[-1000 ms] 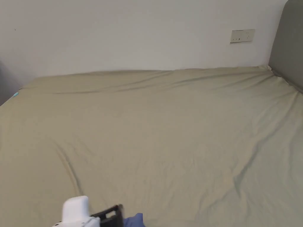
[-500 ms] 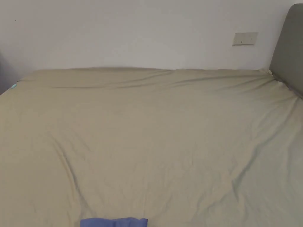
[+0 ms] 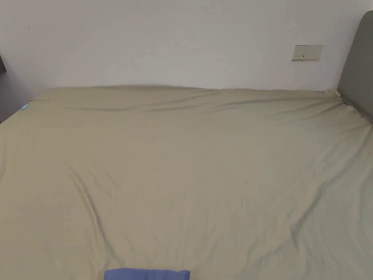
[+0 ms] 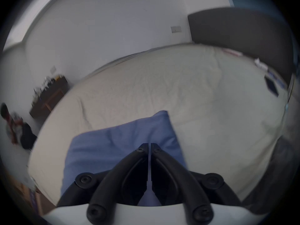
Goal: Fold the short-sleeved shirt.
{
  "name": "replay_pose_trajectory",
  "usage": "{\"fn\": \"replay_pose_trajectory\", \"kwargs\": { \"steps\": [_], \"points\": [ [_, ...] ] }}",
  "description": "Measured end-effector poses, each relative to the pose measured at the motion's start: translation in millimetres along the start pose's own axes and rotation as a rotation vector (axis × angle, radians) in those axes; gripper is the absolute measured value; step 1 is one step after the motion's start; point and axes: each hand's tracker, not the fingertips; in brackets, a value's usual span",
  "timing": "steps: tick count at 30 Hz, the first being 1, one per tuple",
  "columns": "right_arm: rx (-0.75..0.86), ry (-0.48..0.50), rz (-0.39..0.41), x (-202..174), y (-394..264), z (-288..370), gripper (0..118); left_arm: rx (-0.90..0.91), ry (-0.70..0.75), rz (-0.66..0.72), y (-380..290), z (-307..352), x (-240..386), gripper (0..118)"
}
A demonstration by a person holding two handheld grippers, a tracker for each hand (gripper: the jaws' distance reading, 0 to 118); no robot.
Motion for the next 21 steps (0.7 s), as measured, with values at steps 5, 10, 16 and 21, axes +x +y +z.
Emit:
{"fn": "replay_pose_trajectory", "kwargs": {
  "steps": [5,10,16,21],
  "points": [
    [0.013,0.047,0.037,-18.5,8.3,-3.9,2,-0.122,-0.096,0.061,-0.2,-14.6,-5.8,3],
    [0.04,0.08,0.07,-36.6,18.1,0.3,2,-0.091,-0.264,0.232,21.4,20.5,-57.8,3],
    [0.05,0.146,0.129,-62.8,28.3,-11.8,2,0.128,-0.161,0.461,35.1,103.1,-164.6,3],
    [-0.019,0.323,0.155,-108.2,24.6,-63.6,2,0.171,-0.173,0.672,3.7,139.0,-245.9,3]
  ]
}}
